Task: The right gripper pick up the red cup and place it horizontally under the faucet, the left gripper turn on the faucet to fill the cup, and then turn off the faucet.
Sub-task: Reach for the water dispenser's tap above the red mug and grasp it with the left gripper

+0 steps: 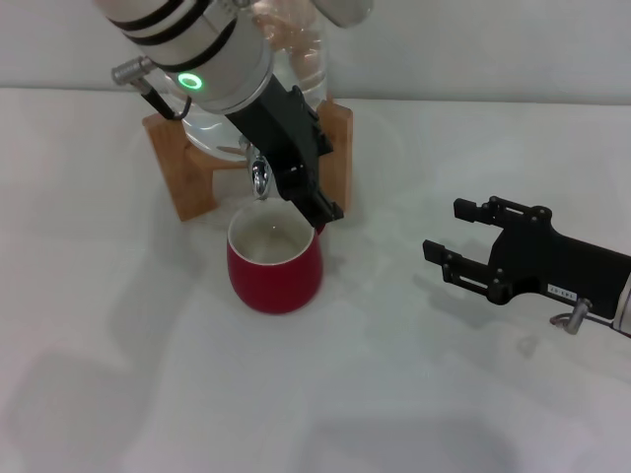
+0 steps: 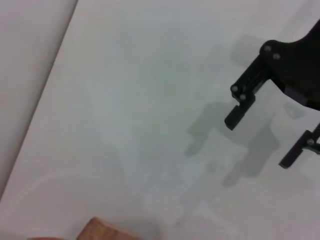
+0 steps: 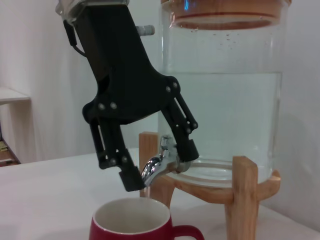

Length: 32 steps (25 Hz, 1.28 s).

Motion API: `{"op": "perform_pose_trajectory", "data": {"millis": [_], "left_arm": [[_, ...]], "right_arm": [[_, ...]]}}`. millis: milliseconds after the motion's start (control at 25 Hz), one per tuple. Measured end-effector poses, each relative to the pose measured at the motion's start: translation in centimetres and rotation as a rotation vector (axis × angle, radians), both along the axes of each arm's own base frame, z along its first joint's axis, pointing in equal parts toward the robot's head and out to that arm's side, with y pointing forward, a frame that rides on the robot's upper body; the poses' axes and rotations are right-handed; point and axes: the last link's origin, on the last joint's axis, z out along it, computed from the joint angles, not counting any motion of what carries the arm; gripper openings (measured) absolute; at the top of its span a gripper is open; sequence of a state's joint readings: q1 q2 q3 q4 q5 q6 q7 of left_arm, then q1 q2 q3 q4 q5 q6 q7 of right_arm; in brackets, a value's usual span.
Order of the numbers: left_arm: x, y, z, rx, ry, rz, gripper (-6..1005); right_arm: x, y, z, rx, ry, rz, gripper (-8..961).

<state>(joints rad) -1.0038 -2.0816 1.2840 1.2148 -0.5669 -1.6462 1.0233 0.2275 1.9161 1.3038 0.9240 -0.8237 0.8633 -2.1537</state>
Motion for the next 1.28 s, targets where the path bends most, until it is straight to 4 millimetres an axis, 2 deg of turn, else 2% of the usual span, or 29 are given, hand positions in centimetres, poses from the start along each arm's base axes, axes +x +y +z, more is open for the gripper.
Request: {"op": "perform_pose_trajectory", "data": {"millis": [440, 880, 1280], "left_arm": [[-0.2, -0.4, 0.5, -0.007, 0.003, 0.001, 817], [0.6, -0.4, 0.9, 0.03, -0.012, -0.029, 816], [1.6, -0.2, 0.4, 0.066, -0.008, -0.063, 816]], "right_arm": [[-0.2, 0.2, 0.0, 0.002, -0.001, 0.004, 632], [0.0, 0.1, 0.0, 0.0, -0.001, 0.001, 632], [0.2, -0.1, 0.0, -0.003, 0.0, -0.001, 632]]}}
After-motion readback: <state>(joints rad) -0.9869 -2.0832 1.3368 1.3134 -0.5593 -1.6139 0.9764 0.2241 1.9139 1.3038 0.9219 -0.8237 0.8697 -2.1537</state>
